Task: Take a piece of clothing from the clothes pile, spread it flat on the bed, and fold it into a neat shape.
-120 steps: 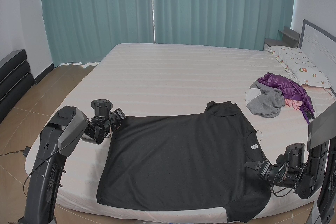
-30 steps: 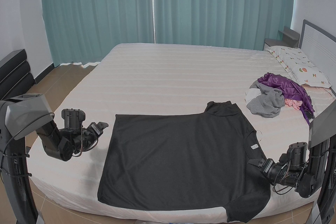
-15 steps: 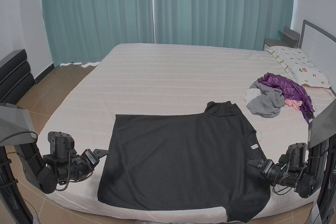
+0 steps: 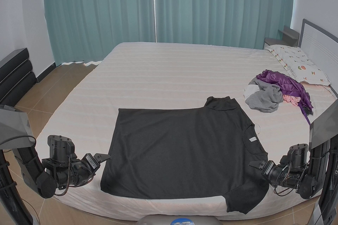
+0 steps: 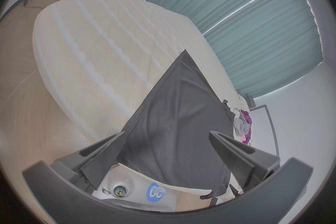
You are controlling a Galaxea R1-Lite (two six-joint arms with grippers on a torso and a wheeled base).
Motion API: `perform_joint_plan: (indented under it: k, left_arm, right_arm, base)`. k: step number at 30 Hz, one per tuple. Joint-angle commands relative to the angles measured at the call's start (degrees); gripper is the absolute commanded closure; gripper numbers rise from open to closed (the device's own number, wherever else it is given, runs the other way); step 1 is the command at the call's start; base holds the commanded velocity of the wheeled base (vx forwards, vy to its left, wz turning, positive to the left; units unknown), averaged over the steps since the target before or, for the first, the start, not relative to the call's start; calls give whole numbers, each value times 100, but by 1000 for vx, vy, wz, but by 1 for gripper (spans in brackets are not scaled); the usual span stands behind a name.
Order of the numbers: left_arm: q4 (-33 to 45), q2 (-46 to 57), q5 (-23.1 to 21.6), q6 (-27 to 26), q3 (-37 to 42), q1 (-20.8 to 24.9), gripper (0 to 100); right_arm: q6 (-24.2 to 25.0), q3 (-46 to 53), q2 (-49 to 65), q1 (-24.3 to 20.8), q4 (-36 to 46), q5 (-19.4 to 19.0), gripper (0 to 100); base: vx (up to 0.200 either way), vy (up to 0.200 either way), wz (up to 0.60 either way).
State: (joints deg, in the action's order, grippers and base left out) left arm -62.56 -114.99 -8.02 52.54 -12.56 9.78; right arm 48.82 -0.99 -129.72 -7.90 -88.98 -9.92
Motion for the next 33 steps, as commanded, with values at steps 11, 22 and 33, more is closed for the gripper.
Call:
perform_joint_plan:
  k: [11, 22, 33]
  left_arm:
    - [-2, 30, 20, 125, 16, 165, 0]
    - [-2, 47, 37, 107, 139, 156, 0]
    - [-2, -23, -15, 63, 157, 103, 0]
  right_arm:
    - [-4, 99, 8, -54, -67, -1, 0]
    - [-4, 99, 8, -54, -67, 26, 0]
    - [4, 99, -1, -54, -67, 26, 0]
  base:
    - [0, -145, 0]
    - [0, -18, 0]
    - [-164, 0, 0]
